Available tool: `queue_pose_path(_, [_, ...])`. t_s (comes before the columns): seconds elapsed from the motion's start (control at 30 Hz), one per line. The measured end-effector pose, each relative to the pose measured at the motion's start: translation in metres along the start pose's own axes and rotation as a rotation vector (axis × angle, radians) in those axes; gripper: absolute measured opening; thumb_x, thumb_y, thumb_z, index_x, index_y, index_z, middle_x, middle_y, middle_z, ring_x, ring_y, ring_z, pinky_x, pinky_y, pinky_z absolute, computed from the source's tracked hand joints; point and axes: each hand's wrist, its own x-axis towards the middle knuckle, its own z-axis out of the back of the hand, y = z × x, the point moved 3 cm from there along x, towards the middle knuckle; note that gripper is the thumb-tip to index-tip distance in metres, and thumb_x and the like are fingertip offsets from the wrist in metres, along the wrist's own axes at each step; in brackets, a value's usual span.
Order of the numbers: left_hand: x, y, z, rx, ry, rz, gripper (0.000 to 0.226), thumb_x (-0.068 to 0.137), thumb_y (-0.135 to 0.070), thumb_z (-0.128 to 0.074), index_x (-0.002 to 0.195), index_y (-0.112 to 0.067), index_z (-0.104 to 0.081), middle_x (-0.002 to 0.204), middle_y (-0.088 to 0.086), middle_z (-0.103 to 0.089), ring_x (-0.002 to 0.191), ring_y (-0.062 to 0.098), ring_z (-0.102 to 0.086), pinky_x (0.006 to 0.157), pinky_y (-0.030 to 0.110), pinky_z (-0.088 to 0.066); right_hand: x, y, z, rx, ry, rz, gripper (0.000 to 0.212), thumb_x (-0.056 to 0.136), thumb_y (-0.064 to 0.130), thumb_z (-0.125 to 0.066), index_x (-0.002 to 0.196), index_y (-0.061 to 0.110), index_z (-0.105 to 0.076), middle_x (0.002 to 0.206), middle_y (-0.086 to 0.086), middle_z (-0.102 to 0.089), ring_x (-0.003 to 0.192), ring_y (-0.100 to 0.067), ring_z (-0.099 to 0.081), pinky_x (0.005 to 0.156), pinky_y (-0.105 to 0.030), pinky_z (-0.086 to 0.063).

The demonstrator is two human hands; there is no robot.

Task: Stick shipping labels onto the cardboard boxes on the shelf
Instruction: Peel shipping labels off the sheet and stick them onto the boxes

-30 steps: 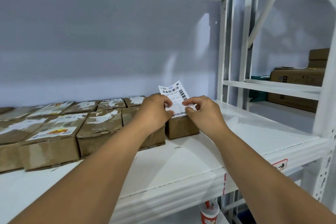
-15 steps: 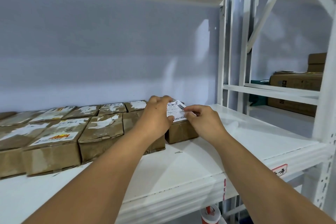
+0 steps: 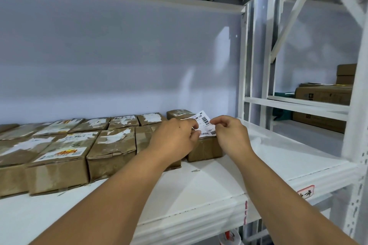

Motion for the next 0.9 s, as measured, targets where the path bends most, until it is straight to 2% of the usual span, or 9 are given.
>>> queue_pose_path(0.07, [-0.001,-0.001,-0.001,0.035,0.022,-0.032,0.028,0.094,-0.039,-0.043,0.111,-0.030,-0.063,0.102,0.000,-0.069,0.097,0.025,-0.061,0.072,0.030,-0.043,0.002,-0.001,0.002,0.003,-0.020,-0.032,0.032,0.086,0.007,-0.043,0.092,0.023,-0.071,0.087,0.005,-0.063,0.078,-0.013,-0.053,0.059,-0.016,-0.037])
queue_pose_path(0.17, [0.000,-0.001,-0.002,0.059,0.044,-0.057,0.027,0.093,-0.038,-0.042,0.104,-0.028,-0.065,0.096,0.001,-0.070,0.089,0.027,-0.062,0.071,0.034,-0.049,0.002,-0.001,0.002,0.026,-0.015,-0.048,0.030,0.088,0.010,-0.045,0.093,0.022,-0.072,0.085,0.006,-0.063,0.080,-0.014,-0.054,0.066,-0.023,-0.039])
queue_pose_path(0.3, [-0.001,-0.001,-0.002,0.062,0.045,-0.081,0.030,0.094,-0.037,-0.041,0.104,-0.029,-0.068,0.099,-0.003,-0.070,0.091,0.024,-0.063,0.072,0.033,-0.050,0.001,-0.002,0.002,0.020,0.006,-0.066,0.027,0.091,0.014,-0.047,0.095,0.020,-0.073,0.097,0.004,-0.067,0.090,-0.013,-0.054,0.076,-0.022,-0.037])
queue_pose_path(0.47, [-0.001,0.000,-0.001,0.055,0.063,-0.083,0.032,0.094,-0.039,-0.040,0.103,-0.027,-0.069,0.098,-0.002,-0.070,0.090,0.023,-0.062,0.070,0.031,-0.047,0.003,-0.006,-0.002,-0.003,0.053,-0.081,0.024,0.091,0.019,-0.050,0.094,0.020,-0.074,0.103,0.002,-0.070,0.090,-0.015,-0.054,0.074,-0.022,-0.037])
queue_pose_path(0.57, [-0.001,0.000,-0.001,0.052,0.060,-0.084,0.032,0.094,-0.038,-0.042,0.092,-0.023,-0.070,0.088,0.001,-0.070,0.084,0.025,-0.062,0.065,0.032,-0.043,0.004,-0.009,-0.003,0.030,0.063,-0.105,0.023,0.090,0.019,-0.053,0.095,0.020,-0.075,0.104,0.004,-0.070,0.097,-0.017,-0.058,0.080,-0.024,-0.042])
queue_pose_path(0.63, [0.000,0.001,0.000,0.057,0.056,-0.087,0.032,0.092,-0.037,-0.043,0.086,-0.020,-0.068,0.082,0.001,-0.069,0.080,0.024,-0.060,0.064,0.032,-0.044,0.007,-0.013,-0.004,0.158,0.075,-0.178,0.015,0.085,0.020,-0.060,0.085,0.019,-0.075,0.098,0.003,-0.072,0.097,-0.020,-0.063,0.086,-0.029,-0.048])
queue_pose_path(0.73, [0.000,0.001,0.001,0.064,0.077,-0.128,0.033,0.092,-0.038,-0.041,0.080,-0.018,-0.065,0.077,0.001,-0.066,0.074,0.023,-0.058,0.065,0.033,-0.047,0.012,-0.018,-0.004,0.395,0.108,-0.298,0.010,0.078,0.014,-0.068,0.078,0.008,-0.075,0.088,-0.010,-0.074,0.081,-0.024,-0.067,0.071,-0.031,-0.046])
queue_pose_path(0.8, [0.000,0.002,0.002,0.070,0.082,-0.160,0.035,0.091,-0.040,-0.039,0.078,-0.017,-0.062,0.075,0.001,-0.066,0.071,0.021,-0.057,0.066,0.034,-0.048,0.015,-0.021,-0.003,0.428,0.125,-0.334,0.012,0.079,0.011,-0.067,0.085,0.003,-0.073,0.089,-0.013,-0.074,0.073,-0.022,-0.065,0.063,-0.027,-0.044])
queue_pose_path(0.9, [0.000,0.002,0.001,0.066,0.087,-0.190,0.040,0.088,-0.045,-0.035,0.082,-0.019,-0.065,0.078,-0.003,-0.068,0.072,0.017,-0.059,0.066,0.034,-0.050,0.019,-0.023,-0.004,0.453,0.198,-0.351,0.015,0.085,0.009,-0.062,0.094,0.005,-0.073,0.093,-0.012,-0.073,0.072,-0.021,-0.064,0.058,-0.022,-0.045])
